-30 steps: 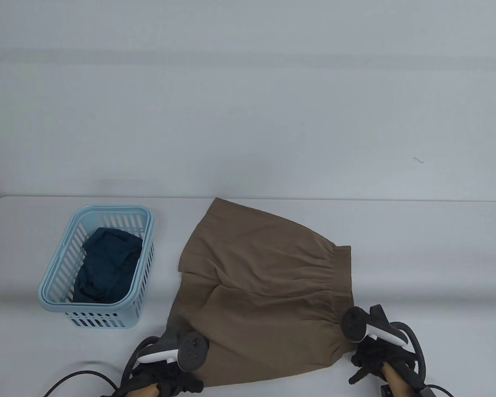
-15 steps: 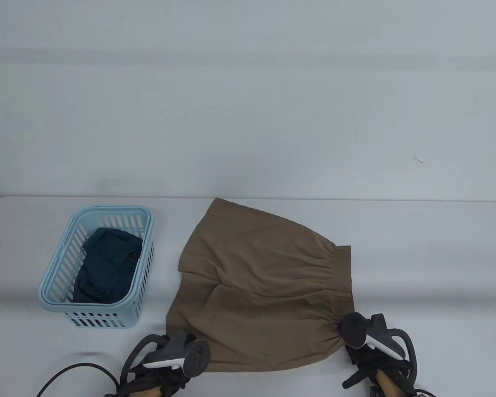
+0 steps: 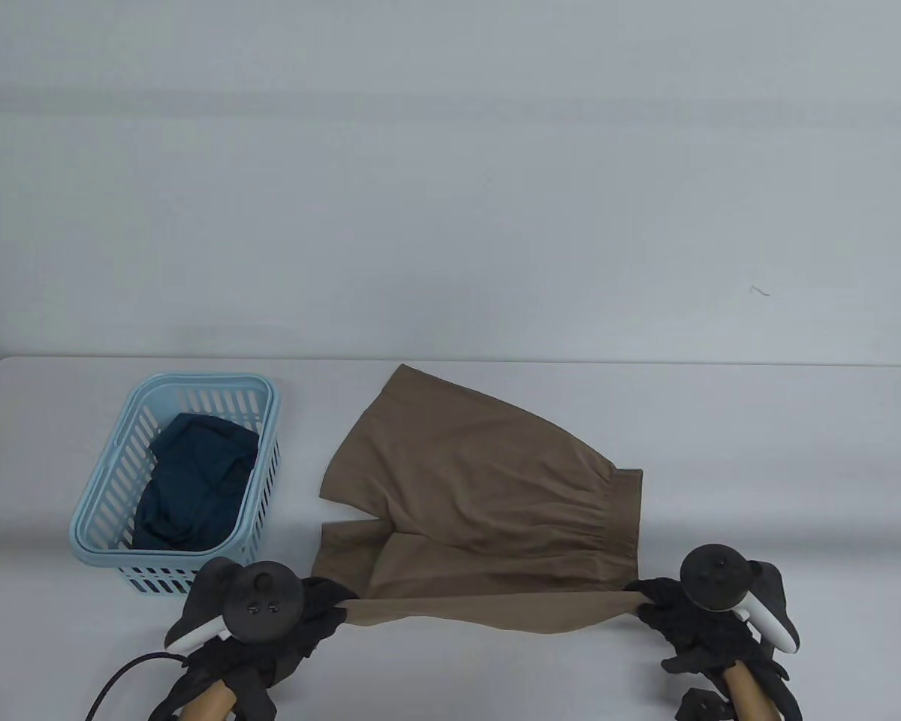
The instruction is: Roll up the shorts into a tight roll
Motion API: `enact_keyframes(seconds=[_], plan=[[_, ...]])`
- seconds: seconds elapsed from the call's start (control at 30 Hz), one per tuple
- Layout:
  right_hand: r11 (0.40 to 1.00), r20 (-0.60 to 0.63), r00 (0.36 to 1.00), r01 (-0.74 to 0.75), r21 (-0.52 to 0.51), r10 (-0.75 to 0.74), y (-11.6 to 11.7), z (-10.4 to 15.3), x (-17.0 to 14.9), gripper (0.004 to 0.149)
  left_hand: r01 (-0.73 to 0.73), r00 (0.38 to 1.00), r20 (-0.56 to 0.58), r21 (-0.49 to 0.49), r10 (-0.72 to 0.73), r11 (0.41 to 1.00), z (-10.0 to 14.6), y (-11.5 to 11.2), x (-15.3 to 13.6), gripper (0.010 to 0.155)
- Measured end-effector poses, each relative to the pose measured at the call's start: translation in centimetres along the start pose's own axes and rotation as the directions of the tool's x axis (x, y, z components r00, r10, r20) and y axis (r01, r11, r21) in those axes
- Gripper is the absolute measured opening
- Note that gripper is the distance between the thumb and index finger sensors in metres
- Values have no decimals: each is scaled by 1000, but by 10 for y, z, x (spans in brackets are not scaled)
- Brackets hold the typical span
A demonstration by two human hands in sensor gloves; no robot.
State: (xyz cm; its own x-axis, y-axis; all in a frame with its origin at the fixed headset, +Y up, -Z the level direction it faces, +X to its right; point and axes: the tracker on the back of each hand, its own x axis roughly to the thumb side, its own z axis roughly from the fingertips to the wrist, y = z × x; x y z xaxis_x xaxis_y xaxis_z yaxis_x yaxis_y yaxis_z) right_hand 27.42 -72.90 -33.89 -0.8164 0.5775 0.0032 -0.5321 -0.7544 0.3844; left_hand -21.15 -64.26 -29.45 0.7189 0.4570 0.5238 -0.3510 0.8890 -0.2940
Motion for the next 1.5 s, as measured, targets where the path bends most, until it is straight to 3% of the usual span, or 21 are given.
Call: enact_keyframes(seconds=[0.27, 0.4, 0.53, 0.77, 1.07, 1.17, 1.3, 1.5], plan=[[976, 93, 981, 156, 149, -171, -28, 21, 11, 45, -34, 990, 139, 25, 30, 999, 27, 47, 41, 39], [976, 115, 975, 179, 121, -193, -38, 25, 14, 45, 69, 997, 42, 24, -70, 997, 20, 63, 51, 39], [986, 83, 983, 162, 51, -165, -41, 20, 16, 45, 158, 982, -99, -12, -159, 987, -5, 71, 44, 39], [987, 10, 988, 157, -35, -157, -45, -2, 18, 46, 189, 930, -305, -84, -206, 978, -66, 76, 10, 40], [992, -110, 989, 90, -92, -100, -51, -57, 22, 46, 209, 817, -510, -174, -270, 962, -156, 70, -43, 40], [989, -152, 985, 58, -136, -78, -48, -75, 19, 49, 245, 767, -581, -129, -273, 961, -180, 59, -60, 48], [984, -164, 985, 24, -178, -53, -44, -81, 16, 60, 263, 787, -564, -56, -248, 963, -195, 43, -66, 57], [987, -138, 990, -3, -161, -19, -39, -70, 18, 62, 286, 837, -455, -113, -305, 952, -190, 23, -48, 59]])
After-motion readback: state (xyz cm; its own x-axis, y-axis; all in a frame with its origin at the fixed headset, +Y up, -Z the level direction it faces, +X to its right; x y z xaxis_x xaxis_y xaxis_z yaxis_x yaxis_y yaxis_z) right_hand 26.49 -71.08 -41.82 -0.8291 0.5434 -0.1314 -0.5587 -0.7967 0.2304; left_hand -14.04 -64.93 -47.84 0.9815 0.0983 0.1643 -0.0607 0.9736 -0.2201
